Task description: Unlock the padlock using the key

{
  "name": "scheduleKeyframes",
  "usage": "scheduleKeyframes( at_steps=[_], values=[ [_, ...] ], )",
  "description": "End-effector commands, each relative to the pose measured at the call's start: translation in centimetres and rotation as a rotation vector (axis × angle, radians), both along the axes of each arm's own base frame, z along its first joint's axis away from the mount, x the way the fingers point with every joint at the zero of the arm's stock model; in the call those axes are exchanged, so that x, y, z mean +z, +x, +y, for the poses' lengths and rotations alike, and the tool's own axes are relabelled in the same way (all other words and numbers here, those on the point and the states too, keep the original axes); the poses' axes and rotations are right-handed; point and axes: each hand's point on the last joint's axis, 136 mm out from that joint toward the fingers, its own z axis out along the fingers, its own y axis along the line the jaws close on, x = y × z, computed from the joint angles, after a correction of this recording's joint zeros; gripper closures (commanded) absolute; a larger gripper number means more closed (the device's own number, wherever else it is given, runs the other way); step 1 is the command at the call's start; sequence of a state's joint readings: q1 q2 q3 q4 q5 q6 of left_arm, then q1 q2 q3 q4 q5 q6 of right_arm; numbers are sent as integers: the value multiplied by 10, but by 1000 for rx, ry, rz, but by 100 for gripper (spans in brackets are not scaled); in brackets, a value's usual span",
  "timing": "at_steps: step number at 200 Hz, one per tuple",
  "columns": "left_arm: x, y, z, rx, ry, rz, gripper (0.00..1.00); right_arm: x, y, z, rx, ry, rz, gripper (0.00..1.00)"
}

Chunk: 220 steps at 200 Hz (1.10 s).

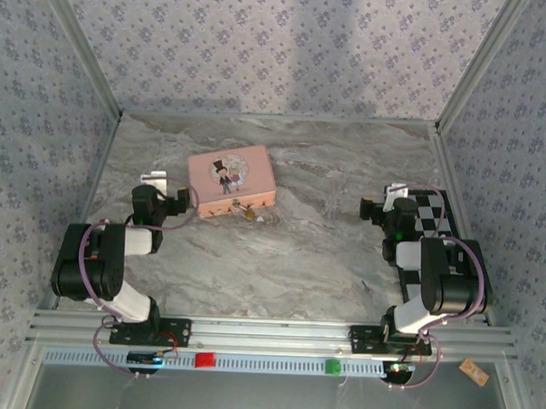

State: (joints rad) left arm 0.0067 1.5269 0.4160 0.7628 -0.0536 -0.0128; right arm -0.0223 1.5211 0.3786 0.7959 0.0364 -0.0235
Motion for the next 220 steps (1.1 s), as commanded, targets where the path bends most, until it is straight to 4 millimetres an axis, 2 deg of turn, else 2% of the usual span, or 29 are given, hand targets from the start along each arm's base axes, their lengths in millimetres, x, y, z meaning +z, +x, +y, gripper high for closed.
scheduleKeyframes(
  at_steps=[1, 41, 70, 86, 121, 132, 145, 154, 162, 174, 181, 194, 204, 213, 220],
  values=[
    [16, 2, 5, 29, -5, -45, 0, 7, 5, -2, 3, -7, -22, 1],
    [42, -16, 13, 98, 19, -76, 0, 16, 1, 14, 77, -40, -31, 1],
    [75, -28, 12, 118, -6, -144, 0, 35, -7, 23, 108, -70, -71, 1],
    [94, -36, 12, 142, -20, -155, 0, 54, -13, 32, 130, -115, -99, 1],
    [141, -61, 20, 260, -227, -233, 0, 119, -33, 55, 183, -51, -160, 1],
    [145, -72, 31, 362, -306, -227, 0, 141, -42, 62, 215, -2, -163, 1],
    [141, -97, 55, 587, -411, -178, 0, 164, -54, 68, 236, 58, -175, 1],
    [134, -119, 69, 748, -464, -139, 0, 178, -64, 67, 217, 108, -186, 1],
    [131, -129, 73, 793, -492, -118, 0, 187, -72, 61, 169, 162, -191, 1],
    [134, -123, 60, 659, -475, -99, 0, 192, -83, 46, 59, 243, -173, 1],
    [134, -128, 55, 636, -494, -90, 0, 195, -91, 35, -13, 288, -159, 1],
    [125, -147, 54, 675, -566, -64, 0, 186, -111, 12, -204, 416, -78, 1],
    [131, -143, 39, 544, -577, -84, 0, 177, -127, -6, -360, 501, -41, 1],
    [136, -142, 24, 428, -589, -111, 0, 176, -131, -5, -357, 548, -29, 1],
    [139, -142, 17, 374, -609, -137, 0, 177, -129, 6, -280, 578, -14, 1]
  ],
)
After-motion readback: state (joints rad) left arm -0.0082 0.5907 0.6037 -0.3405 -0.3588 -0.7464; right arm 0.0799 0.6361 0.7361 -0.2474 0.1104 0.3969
